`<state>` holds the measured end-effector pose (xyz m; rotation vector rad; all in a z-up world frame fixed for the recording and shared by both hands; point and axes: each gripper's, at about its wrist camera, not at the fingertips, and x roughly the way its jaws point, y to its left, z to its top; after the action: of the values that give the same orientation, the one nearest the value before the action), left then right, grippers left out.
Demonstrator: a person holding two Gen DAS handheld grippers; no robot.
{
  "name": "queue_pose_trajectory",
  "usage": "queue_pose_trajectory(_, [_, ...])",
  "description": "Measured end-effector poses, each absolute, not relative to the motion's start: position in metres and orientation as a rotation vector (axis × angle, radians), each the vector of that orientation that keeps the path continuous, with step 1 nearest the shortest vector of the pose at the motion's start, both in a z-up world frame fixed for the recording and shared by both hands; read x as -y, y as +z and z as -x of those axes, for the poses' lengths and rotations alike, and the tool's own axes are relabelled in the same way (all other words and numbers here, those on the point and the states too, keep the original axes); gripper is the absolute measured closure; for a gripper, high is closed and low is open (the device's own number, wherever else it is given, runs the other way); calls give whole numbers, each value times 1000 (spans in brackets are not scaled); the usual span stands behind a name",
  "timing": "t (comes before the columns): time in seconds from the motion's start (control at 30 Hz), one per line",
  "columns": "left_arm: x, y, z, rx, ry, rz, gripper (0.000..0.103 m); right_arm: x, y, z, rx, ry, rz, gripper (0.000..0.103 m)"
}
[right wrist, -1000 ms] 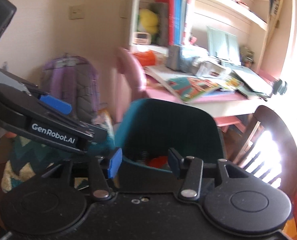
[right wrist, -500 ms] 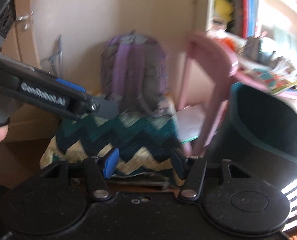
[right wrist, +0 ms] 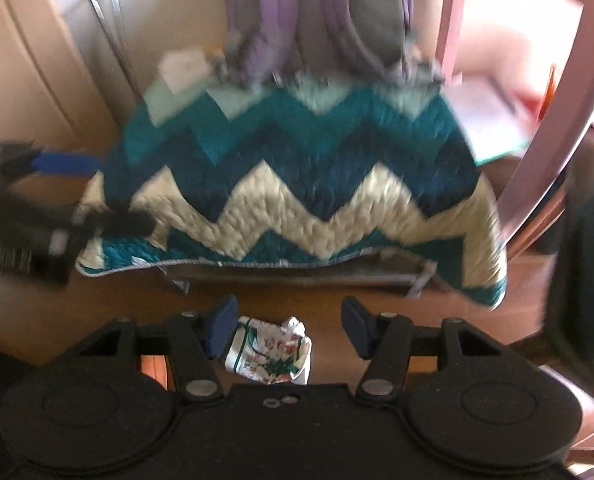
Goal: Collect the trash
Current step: 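Move both tools back down toward the Christmas bag and tissue, then grasp the white Christmas-print bag with the left tool while the right tool grasps the white tissue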
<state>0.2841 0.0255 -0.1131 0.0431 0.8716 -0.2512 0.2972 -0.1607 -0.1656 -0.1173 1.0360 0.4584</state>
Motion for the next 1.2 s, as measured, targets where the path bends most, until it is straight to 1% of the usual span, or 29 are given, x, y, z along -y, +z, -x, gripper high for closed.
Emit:
queue_pose_trajectory(0.13, [-41, -188, -291, -945, -274, -108, 0, 146, -222, -327, -1123, 445, 96, 46])
queue_pose_trajectory(0.27, [-36, -258, -288, -1003, -366, -254, 0, 130, -282, -354, -1200, 454, 83, 46])
queue_pose_trajectory(0.37, [-24, -301, -278, -995, -453, -393, 0, 118, -327, -373, -1267, 435, 98, 46])
queue_pose_trajectory(0.57, [-1, -380, -274, -1024, -631, -532, 0, 100, -412, -409, -1374, 397, 73, 46])
queue_pose_trajectory(0.67, [8, -416, -275, -1047, -682, -558, 0, 92, -451, -423, -1429, 381, 69, 46])
queue_pose_trajectory(0.83, [12, -476, -284, -1144, -712, -528, 0, 77, -506, -439, -1514, 367, 67, 46])
queue_pose_trajectory(0.93, [18, -509, -282, -1171, -737, -573, 1, 73, -537, -445, -1559, 355, 53, 47])
queue_pose_trajectory(1.03, [18, -540, -284, -1196, -722, -595, 1, 69, -561, -450, -1591, 324, 37, 47])
queue_pose_trajectory(1.2, [15, -573, -288, -1203, -699, -630, 1, 68, -590, -453, -1624, 268, -3, 48])
